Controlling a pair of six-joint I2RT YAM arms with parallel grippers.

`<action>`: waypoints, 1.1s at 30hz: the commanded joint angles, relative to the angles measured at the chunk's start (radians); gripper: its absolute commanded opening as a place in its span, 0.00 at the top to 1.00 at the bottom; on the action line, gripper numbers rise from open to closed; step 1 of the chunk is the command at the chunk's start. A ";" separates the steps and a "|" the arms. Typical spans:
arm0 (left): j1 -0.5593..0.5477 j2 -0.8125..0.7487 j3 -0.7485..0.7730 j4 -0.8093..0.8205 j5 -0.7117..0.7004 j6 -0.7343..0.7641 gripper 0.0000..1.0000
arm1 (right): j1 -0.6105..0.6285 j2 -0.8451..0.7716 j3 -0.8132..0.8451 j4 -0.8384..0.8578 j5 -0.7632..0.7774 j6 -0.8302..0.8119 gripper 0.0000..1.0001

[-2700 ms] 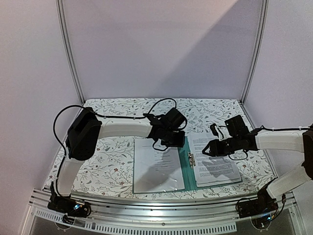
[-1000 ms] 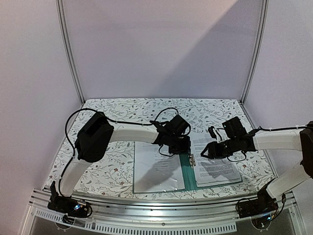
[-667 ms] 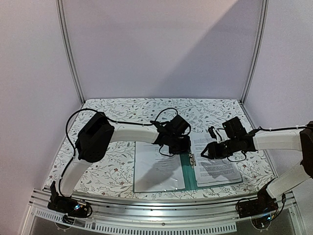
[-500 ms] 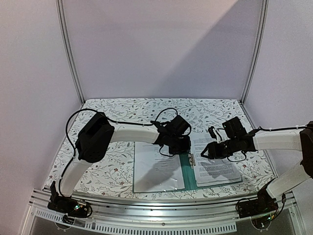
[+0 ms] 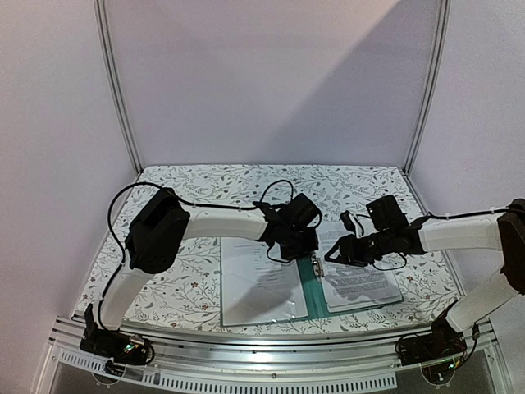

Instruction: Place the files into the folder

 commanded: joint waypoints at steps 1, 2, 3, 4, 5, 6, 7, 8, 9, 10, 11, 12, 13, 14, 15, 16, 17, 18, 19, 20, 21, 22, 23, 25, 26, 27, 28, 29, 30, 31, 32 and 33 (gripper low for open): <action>-0.015 -0.025 -0.015 -0.132 -0.097 -0.005 1.00 | 0.044 0.073 0.068 0.060 -0.083 0.113 0.48; -0.015 -0.026 -0.015 -0.133 -0.105 0.000 1.00 | 0.051 0.085 0.081 0.063 -0.093 0.120 0.49; -0.015 -0.026 -0.015 -0.134 -0.111 0.003 1.00 | 0.055 0.104 0.091 0.064 -0.099 0.133 0.49; -0.015 -0.027 -0.016 -0.133 -0.114 0.005 1.00 | 0.059 0.114 0.102 0.064 -0.104 0.139 0.50; -0.015 -0.026 -0.017 -0.133 -0.116 0.008 1.00 | 0.062 0.127 0.111 0.065 -0.107 0.147 0.51; -0.015 -0.026 -0.020 -0.132 -0.116 0.010 1.00 | 0.063 0.139 0.115 0.064 -0.109 0.151 0.53; -0.015 -0.026 -0.022 -0.129 -0.114 0.011 1.00 | 0.064 0.145 0.119 0.067 -0.109 0.157 0.55; -0.015 -0.025 -0.026 -0.127 -0.110 0.011 1.00 | 0.065 0.149 0.122 0.068 -0.108 0.161 0.56; -0.015 -0.024 -0.029 -0.122 -0.109 0.011 1.00 | 0.065 0.154 0.123 0.069 -0.107 0.165 0.58; -0.015 -0.025 -0.033 -0.118 -0.106 0.011 1.00 | 0.064 0.159 0.124 0.069 -0.107 0.168 0.58; -0.015 -0.025 -0.036 -0.114 -0.105 0.011 1.00 | 0.063 0.162 0.124 0.068 -0.111 0.171 0.60; -0.015 -0.026 -0.037 -0.110 -0.104 0.012 1.00 | 0.064 0.166 0.124 0.070 -0.116 0.174 0.61; -0.013 -0.026 -0.038 -0.109 -0.104 0.012 1.00 | 0.064 0.172 0.124 0.072 -0.122 0.179 0.62; -0.013 -0.026 -0.039 -0.108 -0.105 0.014 1.00 | 0.064 0.177 0.124 0.077 -0.130 0.183 0.63; -0.013 -0.027 -0.039 -0.106 -0.106 0.016 1.00 | 0.065 0.182 0.121 0.082 -0.136 0.189 0.63; -0.013 -0.029 -0.039 -0.105 -0.106 0.017 1.00 | 0.065 0.186 0.118 0.087 -0.141 0.192 0.64; -0.013 -0.028 -0.039 -0.102 -0.106 0.018 1.00 | 0.066 0.189 0.116 0.088 -0.144 0.199 0.65; -0.013 -0.028 -0.039 -0.101 -0.105 0.020 1.00 | 0.065 0.191 0.115 0.087 -0.144 0.202 0.65; -0.012 -0.029 -0.041 -0.100 -0.104 0.020 1.00 | 0.065 0.193 0.115 0.087 -0.144 0.204 0.65; -0.013 -0.030 -0.042 -0.098 -0.103 0.020 1.00 | 0.065 0.198 0.115 0.087 -0.145 0.206 0.66; -0.012 -0.030 -0.044 -0.097 -0.103 0.020 1.00 | 0.065 0.199 0.116 0.108 -0.146 0.208 0.66; -0.012 -0.031 -0.046 -0.096 -0.102 0.020 1.00 | 0.065 0.202 0.116 0.115 -0.146 0.210 0.66; -0.012 -0.032 -0.048 -0.094 -0.101 0.021 1.00 | 0.065 0.205 0.116 0.120 -0.148 0.210 0.67; -0.012 -0.033 -0.052 -0.090 -0.097 0.021 1.00 | 0.064 0.211 0.115 0.124 -0.147 0.213 0.69; -0.012 -0.034 -0.055 -0.088 -0.096 0.021 1.00 | 0.066 0.212 0.112 0.127 -0.147 0.214 0.69; -0.012 -0.036 -0.059 -0.084 -0.094 0.021 1.00 | 0.066 0.214 0.111 0.128 -0.147 0.217 0.70; -0.012 -0.038 -0.064 -0.083 -0.093 0.021 1.00 | 0.066 0.215 0.109 0.130 -0.148 0.218 0.71; -0.012 -0.039 -0.067 -0.080 -0.091 0.020 1.00 | 0.066 0.216 0.108 0.129 -0.149 0.219 0.72; -0.012 -0.041 -0.070 -0.079 -0.090 0.020 1.00 | 0.067 0.218 0.107 0.129 -0.151 0.220 0.72; -0.011 -0.042 -0.073 -0.078 -0.091 0.020 1.00 | 0.068 0.217 0.105 0.129 -0.153 0.222 0.73; -0.010 -0.043 -0.075 -0.076 -0.092 0.019 1.00 | 0.066 0.217 0.104 0.129 -0.154 0.223 0.74; -0.011 -0.044 -0.075 -0.076 -0.092 0.020 1.00 | 0.067 0.215 0.103 0.129 -0.155 0.224 0.74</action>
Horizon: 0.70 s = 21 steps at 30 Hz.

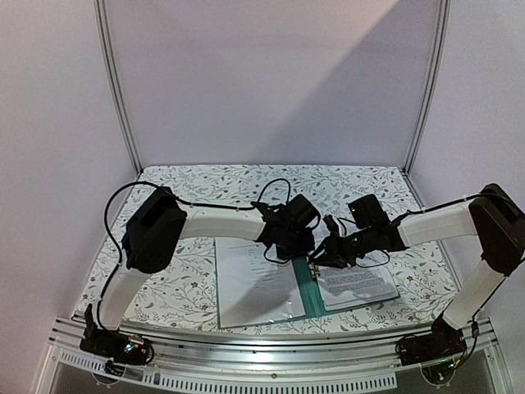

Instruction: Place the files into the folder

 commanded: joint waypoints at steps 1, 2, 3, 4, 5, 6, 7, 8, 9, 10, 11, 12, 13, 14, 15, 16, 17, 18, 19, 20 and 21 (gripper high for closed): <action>-0.006 -0.015 -0.038 -0.057 -0.013 0.018 1.00 | 0.007 0.013 -0.002 0.017 -0.012 0.009 0.75; -0.005 -0.015 -0.040 -0.057 -0.013 0.017 1.00 | 0.006 0.012 -0.004 0.017 -0.013 0.008 0.75; -0.004 -0.016 -0.040 -0.056 -0.014 0.017 1.00 | 0.006 0.010 -0.007 0.018 -0.014 0.011 0.75; -0.004 -0.016 -0.041 -0.055 -0.014 0.016 1.00 | 0.006 0.009 -0.009 0.019 -0.015 0.010 0.75; -0.004 -0.016 -0.042 -0.054 -0.014 0.016 1.00 | 0.007 0.008 -0.011 0.022 -0.017 0.013 0.76; -0.004 -0.017 -0.043 -0.053 -0.013 0.015 1.00 | 0.008 0.007 -0.013 0.025 -0.020 0.014 0.76; -0.003 -0.016 -0.044 -0.053 -0.014 0.014 1.00 | 0.007 0.008 -0.016 0.028 -0.023 0.017 0.76; -0.003 -0.017 -0.045 -0.053 -0.013 0.013 1.00 | 0.007 0.009 -0.018 0.031 -0.025 0.020 0.76; -0.003 -0.017 -0.046 -0.052 -0.013 0.013 1.00 | 0.007 0.010 -0.019 0.034 -0.027 0.021 0.76; -0.004 -0.016 -0.047 -0.050 -0.016 0.013 1.00 | 0.007 0.011 -0.020 0.034 -0.028 0.024 0.77; -0.003 -0.017 -0.048 -0.051 -0.016 0.013 1.00 | 0.009 0.013 -0.020 0.035 -0.031 0.025 0.77; -0.003 -0.016 -0.049 -0.050 -0.016 0.012 1.00 | 0.009 0.014 -0.020 0.035 -0.032 0.025 0.77; -0.003 -0.016 -0.051 -0.050 -0.015 0.012 1.00 | 0.010 0.015 -0.020 0.035 -0.033 0.025 0.78; -0.003 -0.017 -0.052 -0.049 -0.016 0.012 1.00 | 0.012 0.016 -0.020 0.035 -0.035 0.025 0.78; -0.004 -0.018 -0.053 -0.050 -0.015 0.011 1.00 | 0.013 0.016 -0.020 0.034 -0.035 0.027 0.79; -0.003 -0.018 -0.054 -0.048 -0.016 0.010 1.00 | 0.013 0.016 -0.021 0.034 -0.035 0.026 0.79; -0.003 -0.019 -0.056 -0.047 -0.015 0.010 1.00 | 0.015 0.016 -0.021 0.032 -0.036 0.025 0.80; -0.003 -0.020 -0.058 -0.047 -0.015 0.008 1.00 | 0.016 0.016 -0.022 0.032 -0.038 0.025 0.80; -0.003 -0.022 -0.060 -0.043 -0.014 0.007 1.00 | 0.015 0.016 -0.024 0.034 -0.037 0.025 0.81; -0.003 -0.022 -0.061 -0.042 -0.014 0.007 1.00 | 0.016 0.017 -0.025 0.034 -0.037 0.025 0.82; -0.003 -0.021 -0.061 -0.040 -0.014 0.007 1.00 | 0.015 0.016 -0.027 0.034 -0.038 0.026 0.82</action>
